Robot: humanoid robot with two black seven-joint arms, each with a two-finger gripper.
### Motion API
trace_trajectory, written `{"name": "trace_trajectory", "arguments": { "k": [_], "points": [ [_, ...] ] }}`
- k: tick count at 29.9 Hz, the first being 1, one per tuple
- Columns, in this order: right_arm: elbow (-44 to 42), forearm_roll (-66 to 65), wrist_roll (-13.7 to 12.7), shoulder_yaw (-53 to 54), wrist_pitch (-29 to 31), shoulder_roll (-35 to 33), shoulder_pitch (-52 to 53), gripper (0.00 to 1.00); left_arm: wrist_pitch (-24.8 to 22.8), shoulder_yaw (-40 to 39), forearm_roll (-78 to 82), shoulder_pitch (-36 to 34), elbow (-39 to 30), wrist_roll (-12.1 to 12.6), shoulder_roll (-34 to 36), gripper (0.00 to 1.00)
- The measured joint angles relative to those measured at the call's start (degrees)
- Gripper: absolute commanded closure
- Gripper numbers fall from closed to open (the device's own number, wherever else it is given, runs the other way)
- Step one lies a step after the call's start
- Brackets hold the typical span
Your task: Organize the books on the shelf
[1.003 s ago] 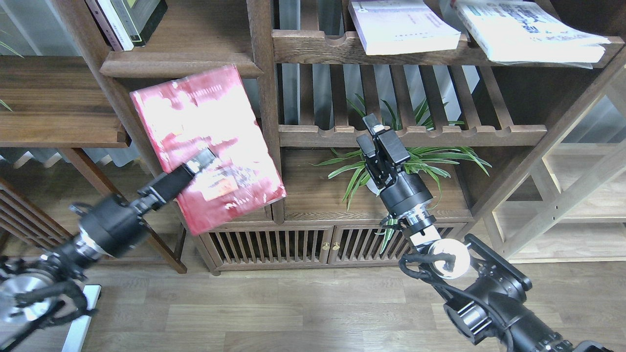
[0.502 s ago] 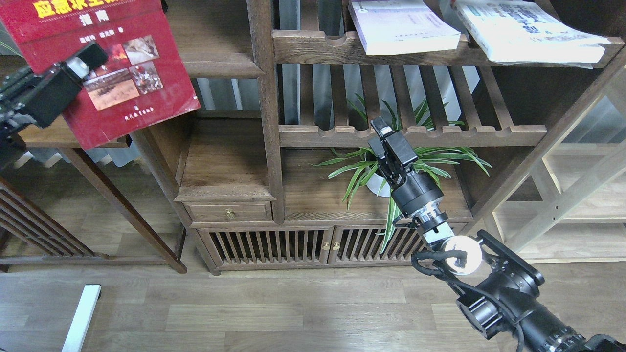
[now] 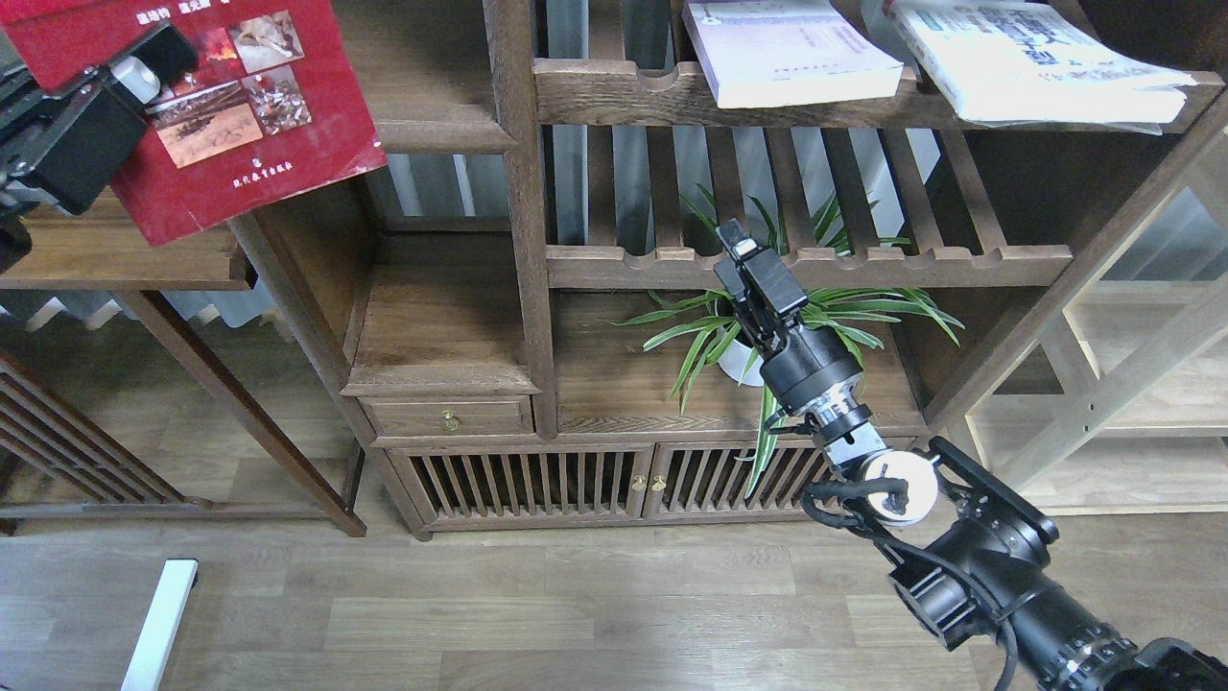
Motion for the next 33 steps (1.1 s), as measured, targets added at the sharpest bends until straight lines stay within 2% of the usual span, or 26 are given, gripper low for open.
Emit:
{"name": "trace_trajectory", "arguments": {
  "k": [8, 13, 14, 19, 22, 26, 33],
  "points": [
    [-0.4, 0.0, 0.1, -0.8, 0.0, 0.2, 0.8, 0.14, 0.0, -1.1, 0.3, -0.2, 1.3, 0.6, 0.3, 1.00],
    [-0.4, 0.1, 0.1, -0.8, 0.0, 0.1, 1.0, 0.14, 3.5, -1.2, 0.3, -2.9, 3.7, 1.0, -1.1, 1.00],
    [-0.4, 0.1, 0.1, -0.8, 0.0, 0.0, 1.0, 0.14, 4.0, -1.1, 0.3, -3.7, 4.4, 1.5, -1.8, 1.00],
    [-0.4, 0.1, 0.1, -0.8, 0.0, -0.7, 1.0, 0.14, 5.0, -0.4, 0.4, -8.5, 8.2, 7.4, -6.2, 1.00],
    [-0.4, 0.1, 0.1, -0.8, 0.0, -0.9, 1.0, 0.14, 5.1, 0.2, 1.2, -11.3, 10.4, 9.4, -8.2, 1.00],
    [-0.4, 0.1, 0.1, -0.7, 0.0, -1.1, 0.9, 0.14, 6.9, 1.7, 2.4, -15.0, 13.7, 10.3, -11.1, 1.00],
    [-0.4, 0.2, 0.1, 0.2, 0.0, -1.9, 0.8, 0.13, 10.7, 5.9, 2.8, -20.5, 18.5, 10.3, -13.8, 0.99]
  ]
}}
